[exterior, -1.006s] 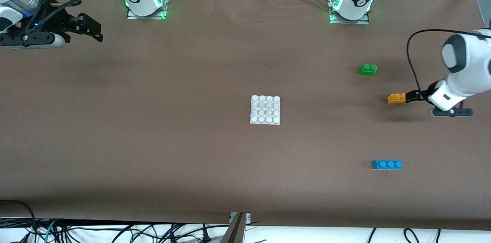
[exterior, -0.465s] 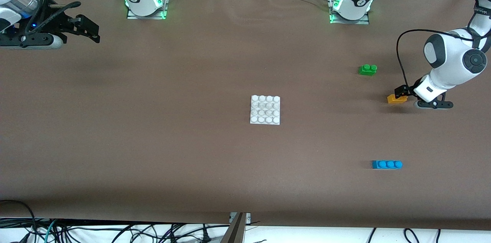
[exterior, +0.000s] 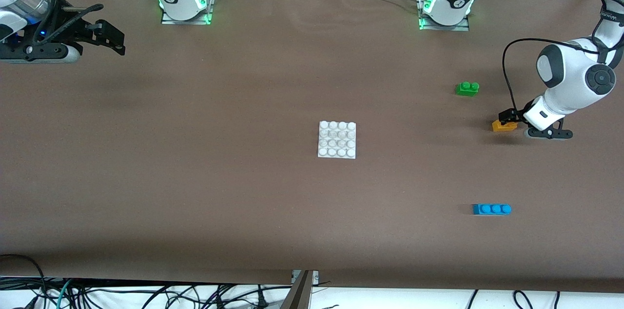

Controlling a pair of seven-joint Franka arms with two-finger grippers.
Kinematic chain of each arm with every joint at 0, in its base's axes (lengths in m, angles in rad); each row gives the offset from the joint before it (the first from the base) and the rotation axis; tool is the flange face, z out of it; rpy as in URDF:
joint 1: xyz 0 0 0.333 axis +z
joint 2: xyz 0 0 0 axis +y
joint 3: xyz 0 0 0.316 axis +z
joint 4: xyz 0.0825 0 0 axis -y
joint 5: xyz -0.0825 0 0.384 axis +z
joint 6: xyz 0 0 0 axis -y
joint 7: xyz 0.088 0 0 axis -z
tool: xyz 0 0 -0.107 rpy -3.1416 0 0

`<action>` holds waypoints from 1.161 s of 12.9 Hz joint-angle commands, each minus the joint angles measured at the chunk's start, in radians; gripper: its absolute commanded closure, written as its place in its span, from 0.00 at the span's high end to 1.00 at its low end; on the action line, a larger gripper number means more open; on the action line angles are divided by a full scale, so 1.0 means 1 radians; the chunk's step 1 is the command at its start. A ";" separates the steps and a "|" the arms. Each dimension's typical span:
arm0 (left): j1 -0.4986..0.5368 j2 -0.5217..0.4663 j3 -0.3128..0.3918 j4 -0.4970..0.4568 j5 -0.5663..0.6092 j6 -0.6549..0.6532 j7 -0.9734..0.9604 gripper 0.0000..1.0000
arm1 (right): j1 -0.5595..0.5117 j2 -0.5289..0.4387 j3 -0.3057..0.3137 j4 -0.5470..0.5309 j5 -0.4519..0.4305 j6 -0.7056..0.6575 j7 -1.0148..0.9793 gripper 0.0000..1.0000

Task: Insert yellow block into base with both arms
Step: 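Lower the left gripper onto the yellow block and close it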

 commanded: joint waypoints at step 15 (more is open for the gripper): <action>0.005 -0.012 -0.021 0.006 0.012 -0.026 -0.008 1.00 | -0.013 -0.029 0.006 -0.028 0.003 0.020 -0.019 0.99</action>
